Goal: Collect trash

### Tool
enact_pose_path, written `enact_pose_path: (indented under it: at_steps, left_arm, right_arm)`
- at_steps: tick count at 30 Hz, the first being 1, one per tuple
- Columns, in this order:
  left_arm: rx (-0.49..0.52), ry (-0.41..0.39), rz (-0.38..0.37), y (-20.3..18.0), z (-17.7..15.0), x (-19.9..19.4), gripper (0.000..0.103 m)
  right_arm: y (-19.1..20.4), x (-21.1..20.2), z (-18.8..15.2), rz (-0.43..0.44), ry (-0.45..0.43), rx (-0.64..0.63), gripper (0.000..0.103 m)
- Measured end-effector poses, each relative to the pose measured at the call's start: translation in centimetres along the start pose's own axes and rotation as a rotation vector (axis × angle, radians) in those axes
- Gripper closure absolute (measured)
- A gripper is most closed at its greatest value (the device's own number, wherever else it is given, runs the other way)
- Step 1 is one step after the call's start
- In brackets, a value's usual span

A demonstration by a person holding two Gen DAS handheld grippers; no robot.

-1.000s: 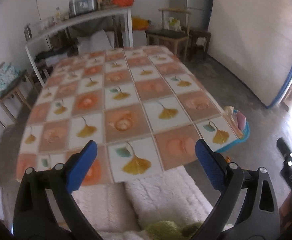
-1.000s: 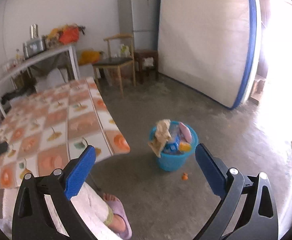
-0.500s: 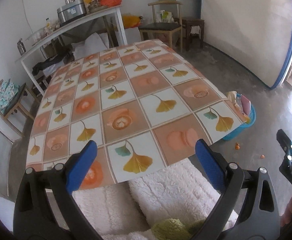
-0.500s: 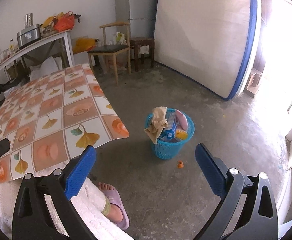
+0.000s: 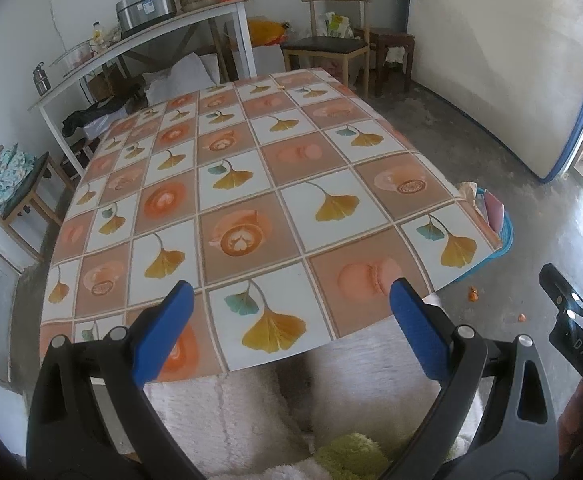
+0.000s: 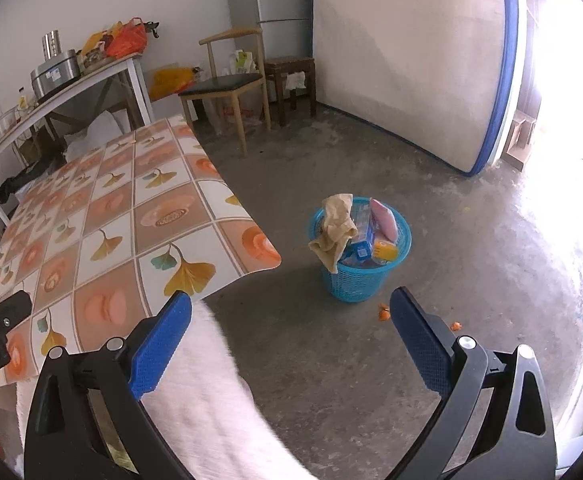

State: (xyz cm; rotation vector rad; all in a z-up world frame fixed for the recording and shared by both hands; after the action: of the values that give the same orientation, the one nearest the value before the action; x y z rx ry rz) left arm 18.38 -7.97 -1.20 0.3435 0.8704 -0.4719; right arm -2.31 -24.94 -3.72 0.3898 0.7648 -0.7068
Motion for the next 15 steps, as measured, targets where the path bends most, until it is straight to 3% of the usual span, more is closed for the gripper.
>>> enact_pose_path:
  at_steps: [9,15]
  left_arm:
    - [0.029,0.046,-0.055,-1.6,0.4,2.2,0.009]
    - [0.042,0.044,-0.052,-2.2,0.2,2.2,0.008]
  right_arm:
    - [-1.2,1.1,-0.8,-0.038,0.040,0.058,0.006]
    - [-2.0,0.9,-0.9,-0.061,0.031,0.095,0.006]
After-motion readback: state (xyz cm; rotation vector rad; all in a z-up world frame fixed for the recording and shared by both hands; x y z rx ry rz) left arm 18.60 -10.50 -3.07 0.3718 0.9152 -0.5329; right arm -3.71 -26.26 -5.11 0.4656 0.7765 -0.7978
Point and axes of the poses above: each gripper's, at about its wrist camera, not at the fingertips, and x roughly the way its jaws point, y to its left, z to its top, the point moved 5 cm from there along x, roughly the way its jaws point, and after that the axes turned 2 degrees about y, right-handed, at the moved point
